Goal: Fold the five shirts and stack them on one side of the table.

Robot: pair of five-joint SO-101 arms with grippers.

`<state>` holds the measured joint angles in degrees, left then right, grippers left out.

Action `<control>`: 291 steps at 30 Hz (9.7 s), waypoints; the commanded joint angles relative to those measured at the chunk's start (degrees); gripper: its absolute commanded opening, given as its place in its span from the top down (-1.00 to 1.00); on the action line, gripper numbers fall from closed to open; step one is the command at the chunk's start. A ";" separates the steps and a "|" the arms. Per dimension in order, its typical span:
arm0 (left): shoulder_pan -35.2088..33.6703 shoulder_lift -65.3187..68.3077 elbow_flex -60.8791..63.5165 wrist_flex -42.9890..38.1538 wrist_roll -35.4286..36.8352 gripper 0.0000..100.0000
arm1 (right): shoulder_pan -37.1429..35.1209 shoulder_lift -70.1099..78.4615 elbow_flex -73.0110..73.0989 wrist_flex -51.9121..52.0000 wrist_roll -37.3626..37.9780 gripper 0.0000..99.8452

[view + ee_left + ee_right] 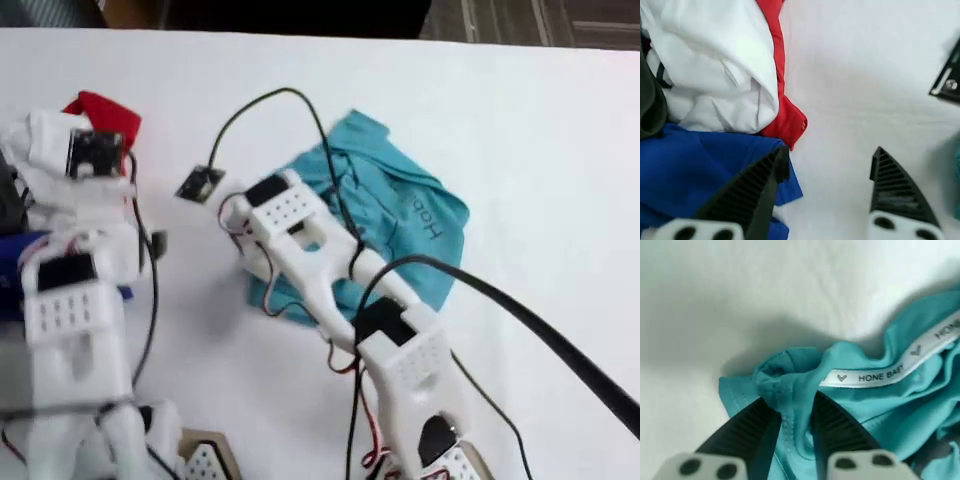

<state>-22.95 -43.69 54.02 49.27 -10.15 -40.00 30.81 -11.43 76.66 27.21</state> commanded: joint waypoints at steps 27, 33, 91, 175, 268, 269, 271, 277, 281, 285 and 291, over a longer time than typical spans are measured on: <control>4.57 -17.32 10.51 15.56 -17.85 0.50 | 2.51 -18.33 -29.10 18.51 -2.11 0.96; -0.53 -17.67 11.21 8.35 -7.38 0.50 | 8.75 -17.98 -34.29 20.26 -2.55 0.96; -14.24 -17.85 13.41 7.12 6.07 0.50 | 13.41 2.07 -22.51 10.15 -5.27 0.18; -12.31 -17.85 15.43 4.31 -8.18 0.64 | 13.67 12.26 -55.03 19.03 -5.71 0.96; -12.31 -17.76 19.12 2.64 -8.18 0.64 | 0.92 -1.27 -45.45 19.91 11.69 0.96; -12.31 -17.76 19.12 2.64 -8.18 0.64 | 1.10 -2.51 -45.54 19.91 10.99 0.96; -12.31 -17.76 19.12 2.64 -8.18 0.64 | 1.98 -5.23 -45.63 19.91 9.93 0.96; -6.95 -17.76 19.12 2.73 -3.16 0.64 | 7.52 -13.93 -45.63 18.59 2.64 0.96; -1.23 -17.76 19.03 2.64 1.58 0.64 | 8.92 -17.71 -44.92 17.89 1.41 0.96; 1.49 -17.76 18.86 2.64 3.16 0.64 | 10.95 -17.45 -44.75 18.77 2.20 0.96; 1.49 -17.76 17.80 0.09 3.69 0.64 | 15.69 -20.18 -47.12 14.37 -4.31 0.96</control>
<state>-21.71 -60.48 73.54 51.47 -6.81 -26.46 16.04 -54.68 93.89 25.89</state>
